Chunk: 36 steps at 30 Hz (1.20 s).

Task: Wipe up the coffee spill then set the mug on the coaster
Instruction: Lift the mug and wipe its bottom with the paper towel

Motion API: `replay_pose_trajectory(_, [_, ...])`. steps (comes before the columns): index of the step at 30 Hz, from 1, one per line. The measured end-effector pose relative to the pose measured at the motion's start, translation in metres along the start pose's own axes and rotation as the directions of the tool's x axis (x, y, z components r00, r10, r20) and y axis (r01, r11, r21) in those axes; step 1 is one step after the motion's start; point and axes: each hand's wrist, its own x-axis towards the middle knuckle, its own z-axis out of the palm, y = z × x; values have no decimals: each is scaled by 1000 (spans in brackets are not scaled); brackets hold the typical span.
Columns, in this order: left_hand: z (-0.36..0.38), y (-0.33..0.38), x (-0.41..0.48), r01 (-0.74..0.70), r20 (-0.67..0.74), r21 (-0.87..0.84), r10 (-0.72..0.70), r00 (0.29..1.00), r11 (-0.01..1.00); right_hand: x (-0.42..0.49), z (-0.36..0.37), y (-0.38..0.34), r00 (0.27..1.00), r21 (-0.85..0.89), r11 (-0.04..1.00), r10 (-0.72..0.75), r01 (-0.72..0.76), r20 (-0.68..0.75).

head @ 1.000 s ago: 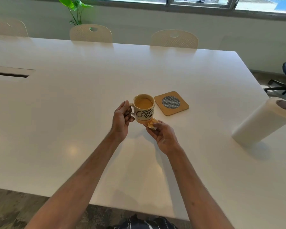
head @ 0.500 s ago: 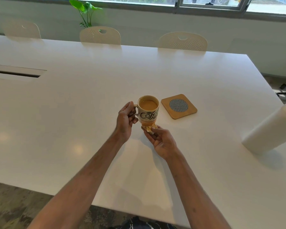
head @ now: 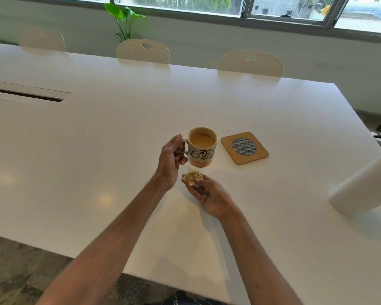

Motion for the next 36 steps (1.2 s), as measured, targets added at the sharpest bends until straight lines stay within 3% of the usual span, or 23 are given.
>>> replay_pose_trajectory(6, [-3, 5, -1, -4, 5, 7, 4, 1000, 1000, 10, 4, -8, 999, 33, 999, -37, 36, 7])
replay_pose_trajectory(11, [-4, 11, -2, -6, 19, 8, 6, 1000, 1000, 17, 8, -12, 989, 184, 976, -132, 119, 61])
replay_pose_trajectory(20, [-10, 10, -3, 4, 17, 21, -4, 1000, 1000, 15, 15, 1, 982, 324, 946, -48, -14, 182])
replay_pose_trajectory(31, [-18, 6, 0, 22, -38, 29, -21, 999, 999, 0, -9, -14, 981, 219, 972, 40, -82, 190])
replay_pose_trajectory(36, [-16, 4, -3, 37, -38, 18, -36, 999, 999, -2, -21, -31, 989, 179, 979, 77, -99, 124])
